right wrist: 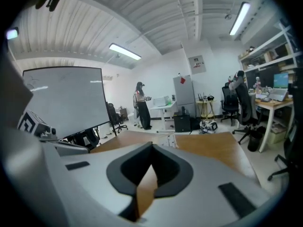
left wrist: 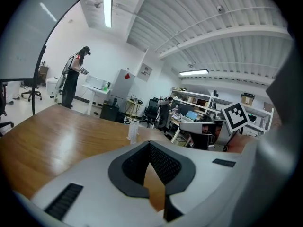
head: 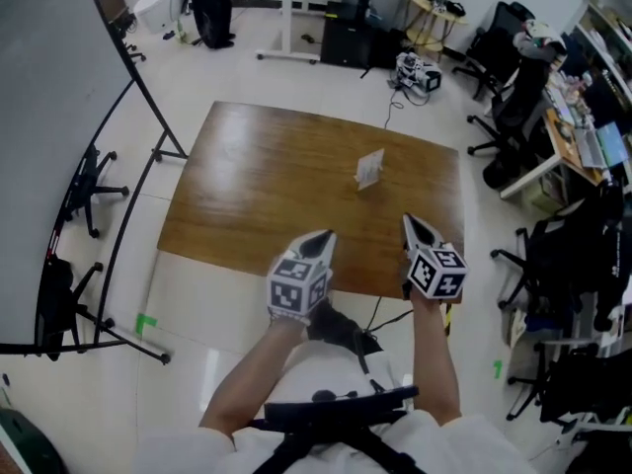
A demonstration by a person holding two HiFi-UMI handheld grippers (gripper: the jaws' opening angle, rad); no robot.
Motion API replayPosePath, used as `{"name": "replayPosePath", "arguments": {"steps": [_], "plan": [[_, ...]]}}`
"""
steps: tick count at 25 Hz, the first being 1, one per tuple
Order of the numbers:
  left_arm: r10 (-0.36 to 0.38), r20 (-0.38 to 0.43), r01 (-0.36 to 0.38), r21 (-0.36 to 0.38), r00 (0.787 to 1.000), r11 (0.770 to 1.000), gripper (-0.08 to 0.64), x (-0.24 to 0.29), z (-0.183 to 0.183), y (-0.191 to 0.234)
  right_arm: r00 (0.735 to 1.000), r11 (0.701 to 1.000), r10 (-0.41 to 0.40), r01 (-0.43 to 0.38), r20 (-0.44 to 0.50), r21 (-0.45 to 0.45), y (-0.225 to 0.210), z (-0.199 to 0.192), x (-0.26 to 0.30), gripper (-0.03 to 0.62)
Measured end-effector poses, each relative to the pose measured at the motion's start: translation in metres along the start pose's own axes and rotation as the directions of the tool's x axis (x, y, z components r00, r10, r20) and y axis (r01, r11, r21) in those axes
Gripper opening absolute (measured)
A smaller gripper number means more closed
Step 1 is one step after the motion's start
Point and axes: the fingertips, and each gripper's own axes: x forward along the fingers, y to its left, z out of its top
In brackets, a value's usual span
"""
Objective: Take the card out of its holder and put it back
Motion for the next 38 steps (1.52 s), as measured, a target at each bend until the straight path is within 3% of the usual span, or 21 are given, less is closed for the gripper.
{"name": "replayPosePath", "arguments": {"steps": [4, 9, 14, 24, 38], "plan": [[-0.031, -0.018, 0.032, 0.052, 0.999, 0.998, -0.009, -0.015, -0.015, -0.032, 1.000, 0.997, -0.002, 0.001, 0.021, 0.076, 0.013, -0.019, -0.056, -0.005], [-0.056, -0.005, 0.056, 0.088, 0.998, 0.995, -0.009, -0.024, -0.012, -0.060, 1.000, 0.996, 0.012, -0.014, 0.028, 0.083, 0.030, -0.035, -0.100, -0.005], [-0.061, 0.019, 0.059, 0.073, 0.998, 0.996, -0.009, -0.022, -0.013, -0.083, 0.999, 0.988, 0.015, -0.023, 0.049, 0.156, 0.029, -0.048, -0.121, -0.005], [-0.076, 0.015, 0.075, 0.065, 0.997, 0.995, -0.009, -0.008, -0.024, -0.143, 0.999, 0.991, 0.036, -0.040, 0.038, 0.129, 0.007, -0.052, -0.159, -0.006], [-0.050, 0.005, 0.050, 0.069, 0.999, 0.996, -0.009, -0.016, -0.031, -0.145, 0.997, 0.987, 0.071, -0.075, 0.033, 0.143, 0.012, -0.055, -0.160, -0.005]]}}
